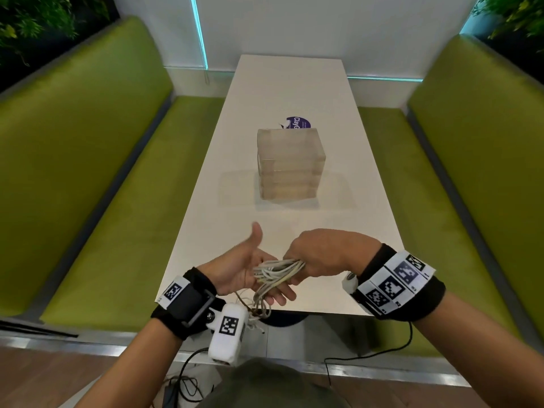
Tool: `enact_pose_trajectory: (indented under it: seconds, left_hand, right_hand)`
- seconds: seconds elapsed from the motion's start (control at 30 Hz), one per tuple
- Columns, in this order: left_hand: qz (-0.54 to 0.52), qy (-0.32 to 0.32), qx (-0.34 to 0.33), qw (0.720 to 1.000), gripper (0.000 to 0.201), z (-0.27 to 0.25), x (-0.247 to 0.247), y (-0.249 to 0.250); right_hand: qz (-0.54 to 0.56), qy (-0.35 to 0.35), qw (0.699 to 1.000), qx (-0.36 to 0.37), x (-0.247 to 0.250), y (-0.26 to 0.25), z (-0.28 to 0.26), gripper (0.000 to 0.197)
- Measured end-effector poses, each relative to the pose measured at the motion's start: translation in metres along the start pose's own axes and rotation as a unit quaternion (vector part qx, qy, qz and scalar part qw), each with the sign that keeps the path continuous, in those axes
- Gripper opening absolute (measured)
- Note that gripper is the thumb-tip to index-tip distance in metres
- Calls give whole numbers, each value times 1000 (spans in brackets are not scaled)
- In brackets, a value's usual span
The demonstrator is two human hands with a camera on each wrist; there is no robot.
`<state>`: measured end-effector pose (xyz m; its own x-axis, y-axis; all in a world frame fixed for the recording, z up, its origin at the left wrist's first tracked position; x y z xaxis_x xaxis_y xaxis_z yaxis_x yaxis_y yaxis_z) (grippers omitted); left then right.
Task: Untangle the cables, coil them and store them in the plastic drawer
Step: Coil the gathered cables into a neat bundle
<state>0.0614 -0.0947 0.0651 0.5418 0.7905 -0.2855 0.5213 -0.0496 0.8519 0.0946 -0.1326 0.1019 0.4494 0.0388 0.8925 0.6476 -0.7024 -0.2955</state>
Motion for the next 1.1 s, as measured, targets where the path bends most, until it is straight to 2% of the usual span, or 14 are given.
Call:
enact_pose_trajectory:
  seconds: [0.03,0.1,0.17,0.27,0.33,0.47,0.57,0.67,0.73,0.8,0.87,0.93,1.0,1.1]
  left_hand:
    - [51,13,-4,999,106,1,-2,1]
    - [145,62,2,988,66,3,-2,0]
    - [190,104,17,976,31,4,0,-2]
    - [204,129,8,970,17,3,3,-3]
    - [186,118,-1,975,15,2,2,-2]
    - [179,97,-29,979,22,1,1,-1]
    - [170,89,-40,981,26,2,3,-1]
    - [162,81,-51,982,31,2,3,2]
    - [165,85,-61,981,40,2,3,4]
    - [150,96,-77,981,62,3,3,7]
    - [82,95,-92,988,84,4,3,7]
    - [38,101,-123,987,91,4,9,4]
    - [51,144,-148,977,82,3,20,-2]
    - [78,207,-183,958,37,0,28,-3]
  right_hand:
    - [-17,-5,1000,1,-2,-2,2,14]
    - [-25,-22,999,-3,-7,-1,3,12]
    - [-15,-35,999,5,-11,-2,3,13]
    - [77,-42,996,8,-14,-3,0,10]
    - [151,-64,986,-6,-15,-1,-5,18]
    - [253,-93,963,-11,-21,-5,-11,6]
    - [288,-79,954,-9,-23,-6,-9,16]
    - [297,-72,952,-9,-23,-7,-9,7]
    - [301,-61,952,-12,-23,-4,-8,5]
    - [289,-44,956,-8,-19,0,-7,15]
    - [276,-25,961,-3,-11,5,-5,16]
    - [275,0,962,-4,0,11,-5,15]
    - [287,46,957,-8,17,20,-7,20]
    - [314,111,942,-28,42,38,-12,26]
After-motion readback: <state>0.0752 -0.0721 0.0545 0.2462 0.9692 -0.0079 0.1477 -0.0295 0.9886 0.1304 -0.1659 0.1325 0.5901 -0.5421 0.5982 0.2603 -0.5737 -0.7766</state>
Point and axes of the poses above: each hand's wrist, its own z-axis towards the middle knuckle, its own x-axis out of the back of the hand, y = z × x, the point moved 10 cm from there along z, towards the middle knuckle, and after that the axes turned 14 degrees about y, right-handed, at the moved point
